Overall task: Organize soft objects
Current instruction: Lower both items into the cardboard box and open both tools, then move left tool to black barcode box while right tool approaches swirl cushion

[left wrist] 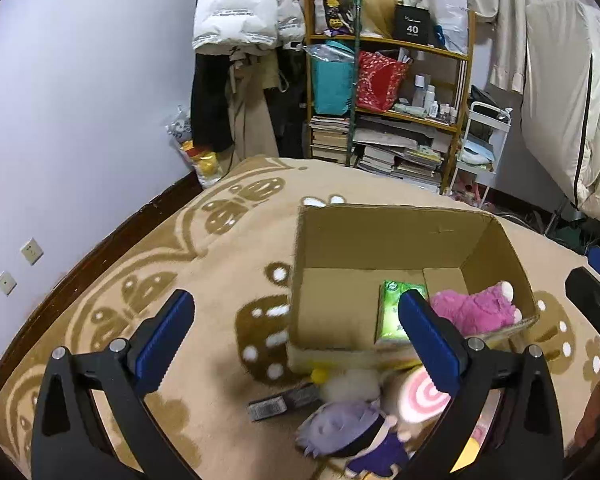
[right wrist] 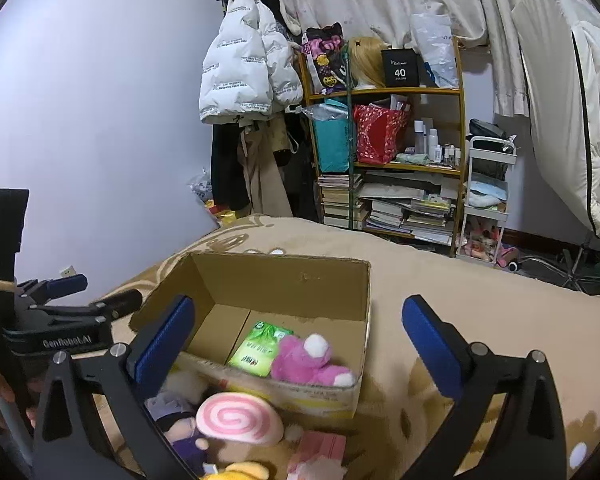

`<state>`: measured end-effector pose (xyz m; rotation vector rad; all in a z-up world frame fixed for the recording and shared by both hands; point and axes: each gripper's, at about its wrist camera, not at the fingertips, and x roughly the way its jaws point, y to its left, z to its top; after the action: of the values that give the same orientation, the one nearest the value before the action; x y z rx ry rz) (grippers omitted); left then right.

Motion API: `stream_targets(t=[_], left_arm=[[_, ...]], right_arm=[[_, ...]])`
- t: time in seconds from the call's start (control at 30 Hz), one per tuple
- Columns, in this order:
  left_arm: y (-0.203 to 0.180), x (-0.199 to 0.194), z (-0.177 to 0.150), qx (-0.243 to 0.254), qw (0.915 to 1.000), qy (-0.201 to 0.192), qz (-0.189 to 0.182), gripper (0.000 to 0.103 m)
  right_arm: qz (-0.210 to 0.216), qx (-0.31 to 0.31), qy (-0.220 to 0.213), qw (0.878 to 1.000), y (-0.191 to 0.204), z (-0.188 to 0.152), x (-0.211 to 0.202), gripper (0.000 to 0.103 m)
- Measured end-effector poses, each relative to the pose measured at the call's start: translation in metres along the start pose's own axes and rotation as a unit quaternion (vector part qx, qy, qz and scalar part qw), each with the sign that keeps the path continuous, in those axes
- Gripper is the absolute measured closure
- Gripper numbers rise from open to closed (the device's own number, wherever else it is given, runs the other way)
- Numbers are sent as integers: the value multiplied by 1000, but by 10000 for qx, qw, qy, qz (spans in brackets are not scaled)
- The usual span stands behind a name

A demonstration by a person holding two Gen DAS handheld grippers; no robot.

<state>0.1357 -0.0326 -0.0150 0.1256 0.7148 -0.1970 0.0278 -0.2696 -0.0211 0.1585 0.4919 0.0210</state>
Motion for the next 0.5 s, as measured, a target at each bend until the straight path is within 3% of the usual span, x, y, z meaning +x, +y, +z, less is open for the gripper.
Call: stream_targets(t=[0.5], left_arm=[[21, -69, -15, 137, 9995, 172, 247, 2]], right_arm=[[108, 154, 193, 9996, 20, -13, -49, 0]])
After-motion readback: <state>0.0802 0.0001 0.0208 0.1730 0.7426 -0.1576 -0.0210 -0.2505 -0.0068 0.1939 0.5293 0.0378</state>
